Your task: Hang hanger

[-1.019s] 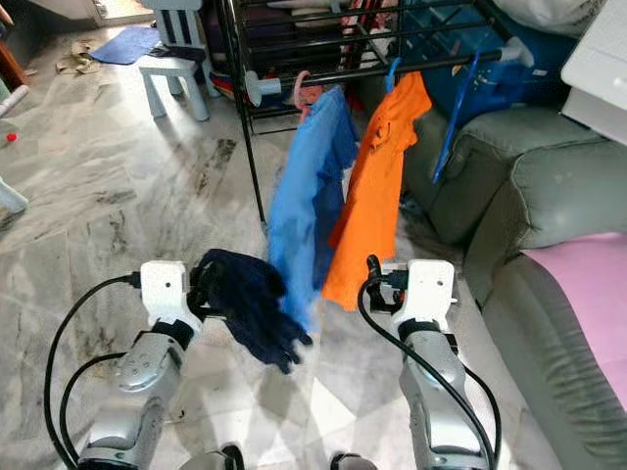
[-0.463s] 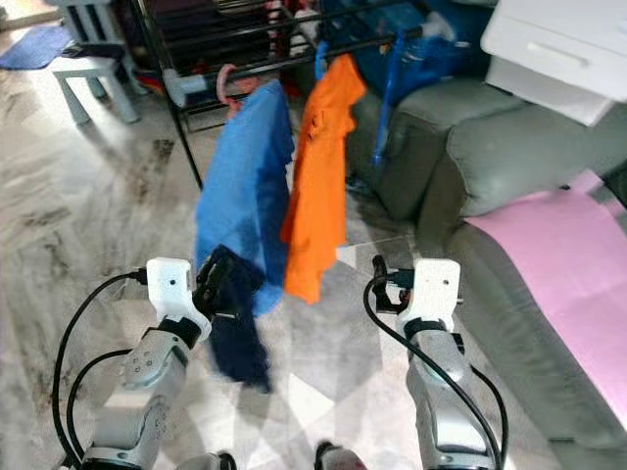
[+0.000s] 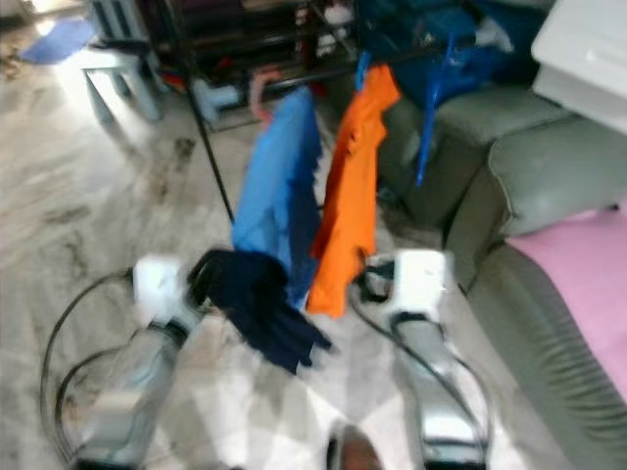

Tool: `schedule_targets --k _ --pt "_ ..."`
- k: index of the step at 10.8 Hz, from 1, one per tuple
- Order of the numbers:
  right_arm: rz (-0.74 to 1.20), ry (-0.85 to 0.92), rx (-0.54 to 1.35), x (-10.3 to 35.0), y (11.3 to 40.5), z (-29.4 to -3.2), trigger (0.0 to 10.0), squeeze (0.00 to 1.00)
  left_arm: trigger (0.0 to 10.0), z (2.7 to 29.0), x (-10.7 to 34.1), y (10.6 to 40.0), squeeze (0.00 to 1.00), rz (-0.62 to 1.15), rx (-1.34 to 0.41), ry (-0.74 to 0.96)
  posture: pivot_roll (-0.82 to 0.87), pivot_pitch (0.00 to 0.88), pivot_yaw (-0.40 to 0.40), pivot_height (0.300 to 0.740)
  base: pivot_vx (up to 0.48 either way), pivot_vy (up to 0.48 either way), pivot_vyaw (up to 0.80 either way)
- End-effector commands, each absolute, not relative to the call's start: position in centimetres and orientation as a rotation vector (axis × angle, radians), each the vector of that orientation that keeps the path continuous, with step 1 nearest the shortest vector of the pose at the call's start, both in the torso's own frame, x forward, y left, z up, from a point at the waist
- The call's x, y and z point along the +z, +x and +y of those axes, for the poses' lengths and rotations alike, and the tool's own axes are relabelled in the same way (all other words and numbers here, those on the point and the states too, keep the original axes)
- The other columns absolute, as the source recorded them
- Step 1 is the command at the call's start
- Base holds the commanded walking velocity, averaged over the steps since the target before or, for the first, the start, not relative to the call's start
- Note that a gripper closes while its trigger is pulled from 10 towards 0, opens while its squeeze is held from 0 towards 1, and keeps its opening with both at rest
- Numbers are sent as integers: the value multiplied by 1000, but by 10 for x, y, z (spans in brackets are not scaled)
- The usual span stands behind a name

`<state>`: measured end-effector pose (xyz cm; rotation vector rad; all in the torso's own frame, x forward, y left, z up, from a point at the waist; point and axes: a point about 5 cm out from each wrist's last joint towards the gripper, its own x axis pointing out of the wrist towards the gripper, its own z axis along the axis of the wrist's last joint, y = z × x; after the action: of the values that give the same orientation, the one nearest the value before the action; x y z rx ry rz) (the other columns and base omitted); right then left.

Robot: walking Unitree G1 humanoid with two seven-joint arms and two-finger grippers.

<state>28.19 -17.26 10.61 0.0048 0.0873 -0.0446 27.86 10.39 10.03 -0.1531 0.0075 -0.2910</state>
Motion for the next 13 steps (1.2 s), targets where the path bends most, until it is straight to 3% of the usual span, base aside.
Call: schedule_targets --k 1,9,13 --pt "77 21 -32 109 282 -167 10000 0 10000 111 102 277 0 -5 -283 -128 -100 231 21 740 368 304 0" --pt "62 -20 -82 112 285 -174 10000 0 10000 110 103 278 0 -13 -258 -113 -106 224 16 740 47 37 -100" --pt "-76 -237 -138 134 285 -180 10000 0 10000 107 114 278 0 -54 -284 -135 -105 223 17 740 0 0 0"
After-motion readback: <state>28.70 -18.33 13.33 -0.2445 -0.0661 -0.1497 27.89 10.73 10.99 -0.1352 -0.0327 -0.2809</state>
